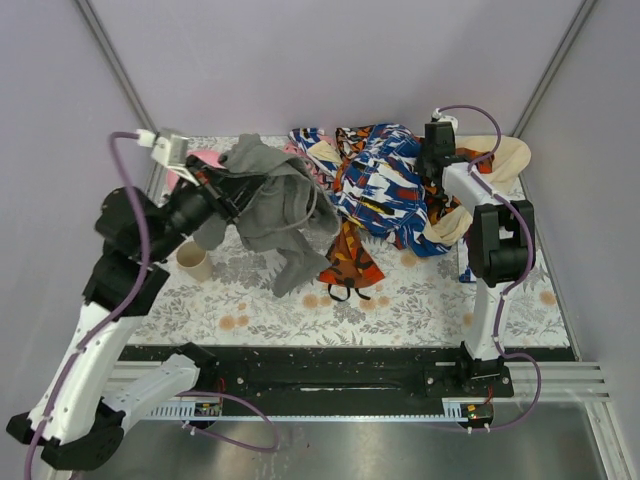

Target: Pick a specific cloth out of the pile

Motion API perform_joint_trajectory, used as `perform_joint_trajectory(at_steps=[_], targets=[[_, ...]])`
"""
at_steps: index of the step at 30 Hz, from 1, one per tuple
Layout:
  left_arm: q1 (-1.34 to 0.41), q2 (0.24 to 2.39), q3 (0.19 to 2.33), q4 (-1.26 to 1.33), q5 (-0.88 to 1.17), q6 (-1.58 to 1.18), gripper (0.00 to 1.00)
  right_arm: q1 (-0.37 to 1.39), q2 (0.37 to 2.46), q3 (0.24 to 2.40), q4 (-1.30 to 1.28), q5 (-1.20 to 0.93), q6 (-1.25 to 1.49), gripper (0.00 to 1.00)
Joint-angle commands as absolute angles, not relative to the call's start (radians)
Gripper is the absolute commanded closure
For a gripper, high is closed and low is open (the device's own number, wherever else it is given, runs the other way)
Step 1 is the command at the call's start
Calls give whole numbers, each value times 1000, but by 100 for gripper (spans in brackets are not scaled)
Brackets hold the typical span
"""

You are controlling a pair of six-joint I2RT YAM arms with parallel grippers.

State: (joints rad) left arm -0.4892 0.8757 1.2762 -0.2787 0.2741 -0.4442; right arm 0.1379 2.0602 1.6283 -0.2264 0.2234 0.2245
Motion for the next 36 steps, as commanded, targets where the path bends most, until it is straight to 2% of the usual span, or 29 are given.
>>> perform_joint_trajectory(at_steps=[1, 6, 12, 17, 27, 36], targets=[[-488, 811, 1451, -219, 225, -426, 100, 100, 2121, 1597, -414, 253, 213, 100], [-488, 810, 1551, -285, 215, -428, 100, 100, 2114, 1591, -408, 241, 210, 98], [-488, 784, 1477, -299, 193, -460, 100, 101, 2089, 1554, -373, 216, 213, 97], [-486, 749, 1321, -317, 74, -479, 100, 100, 2091, 1552, -367, 189, 216, 96], [-488, 672, 876, -264, -97, -613, 100, 100, 2063, 1519, -328, 206, 221, 95], [-491, 750, 562, -137, -5, -747, 100, 100, 2054, 1506, -314, 207, 222, 92]])
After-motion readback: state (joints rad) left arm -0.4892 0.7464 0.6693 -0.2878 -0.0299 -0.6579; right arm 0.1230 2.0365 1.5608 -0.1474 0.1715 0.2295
